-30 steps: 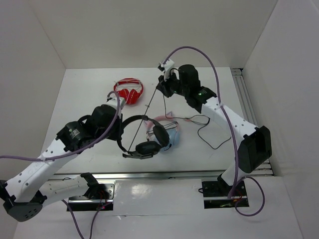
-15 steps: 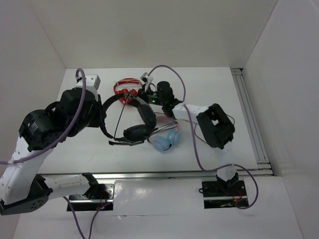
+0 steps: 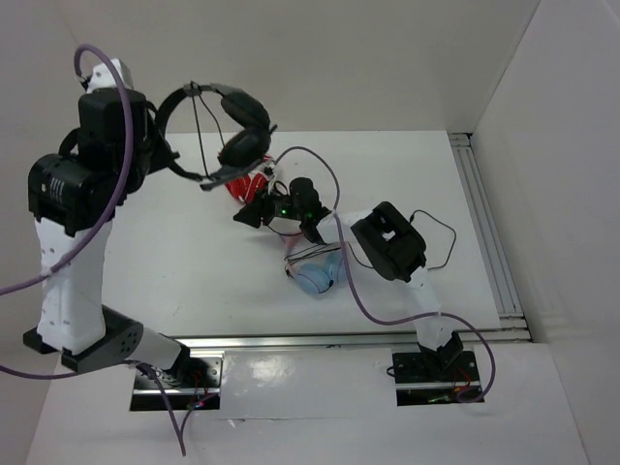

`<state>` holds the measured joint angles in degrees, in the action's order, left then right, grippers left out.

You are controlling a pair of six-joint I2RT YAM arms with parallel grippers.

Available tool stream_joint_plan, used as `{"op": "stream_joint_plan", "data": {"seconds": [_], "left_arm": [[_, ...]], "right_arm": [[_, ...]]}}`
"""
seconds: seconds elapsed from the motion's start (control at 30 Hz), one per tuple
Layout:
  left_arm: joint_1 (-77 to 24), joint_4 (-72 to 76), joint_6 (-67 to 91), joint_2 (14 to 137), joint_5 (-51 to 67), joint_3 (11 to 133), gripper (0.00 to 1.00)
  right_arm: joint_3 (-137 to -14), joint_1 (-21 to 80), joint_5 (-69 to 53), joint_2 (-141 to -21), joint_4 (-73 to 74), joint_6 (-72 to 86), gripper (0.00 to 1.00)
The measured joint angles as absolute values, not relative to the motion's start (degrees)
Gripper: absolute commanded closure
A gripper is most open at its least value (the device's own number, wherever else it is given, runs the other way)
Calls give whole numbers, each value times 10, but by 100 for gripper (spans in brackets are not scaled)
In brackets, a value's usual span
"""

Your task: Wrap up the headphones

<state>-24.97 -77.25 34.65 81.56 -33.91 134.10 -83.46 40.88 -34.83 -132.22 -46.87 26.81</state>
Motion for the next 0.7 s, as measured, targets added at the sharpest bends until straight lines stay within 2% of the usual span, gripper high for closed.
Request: {"op": "stream_joint_plan", "data": {"seconds": [0.1, 0.23, 0.27, 0.47, 0.6, 0.7], "left_arm": [[-169, -734, 349, 859, -294, 1381, 100], [-88, -701, 355, 900, -248, 1380, 100], [-74, -693, 359, 907, -242, 1373, 100], [-17, -671, 384, 938, -259, 1295, 100], [4, -677, 416, 972, -300, 1264, 100], [15, -682, 439, 1008, -325, 1261, 100]], "right_arm": [[-813, 407, -354, -1321, -490, 273, 59], [-757, 425, -362, -1305, -498, 271, 95], [-738, 430, -363, -1294, -497, 267, 100], [-626, 472, -324, -1134, -437, 219, 100], [-645, 538, -261, -988, -347, 156, 100], [-687, 582, -225, -941, -282, 122, 100]]}}
